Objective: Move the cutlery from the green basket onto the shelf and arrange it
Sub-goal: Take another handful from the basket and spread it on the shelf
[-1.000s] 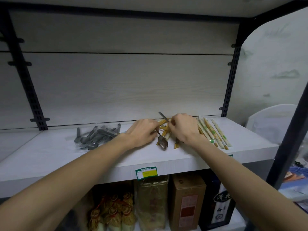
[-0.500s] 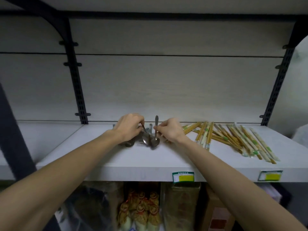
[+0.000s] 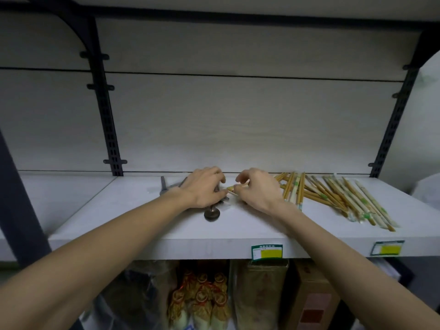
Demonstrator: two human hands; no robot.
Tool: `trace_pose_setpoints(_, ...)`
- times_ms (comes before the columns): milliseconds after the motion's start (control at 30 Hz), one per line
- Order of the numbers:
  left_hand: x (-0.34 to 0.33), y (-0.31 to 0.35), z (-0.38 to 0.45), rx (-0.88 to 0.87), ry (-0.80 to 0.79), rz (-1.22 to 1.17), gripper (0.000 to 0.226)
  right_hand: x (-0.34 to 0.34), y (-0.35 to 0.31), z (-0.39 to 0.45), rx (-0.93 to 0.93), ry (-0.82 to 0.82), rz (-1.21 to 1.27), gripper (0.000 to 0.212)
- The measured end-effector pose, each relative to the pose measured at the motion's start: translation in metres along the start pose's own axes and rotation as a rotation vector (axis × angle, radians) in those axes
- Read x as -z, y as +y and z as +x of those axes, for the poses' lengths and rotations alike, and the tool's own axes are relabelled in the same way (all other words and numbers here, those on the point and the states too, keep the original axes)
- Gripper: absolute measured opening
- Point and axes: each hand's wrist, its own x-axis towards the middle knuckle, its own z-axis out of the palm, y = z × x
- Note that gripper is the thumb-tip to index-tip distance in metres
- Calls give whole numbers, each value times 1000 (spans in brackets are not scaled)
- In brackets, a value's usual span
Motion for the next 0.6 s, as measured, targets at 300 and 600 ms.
trace_pose_setpoints(300, -8, 5, 23, 69, -130, 0, 32, 27, 34, -27, 27, -200, -292, 26)
trace_pose_setpoints(600, 1, 33, 40, 76, -176, -69, 27, 45, 69, 2, -262, -30, -70, 33)
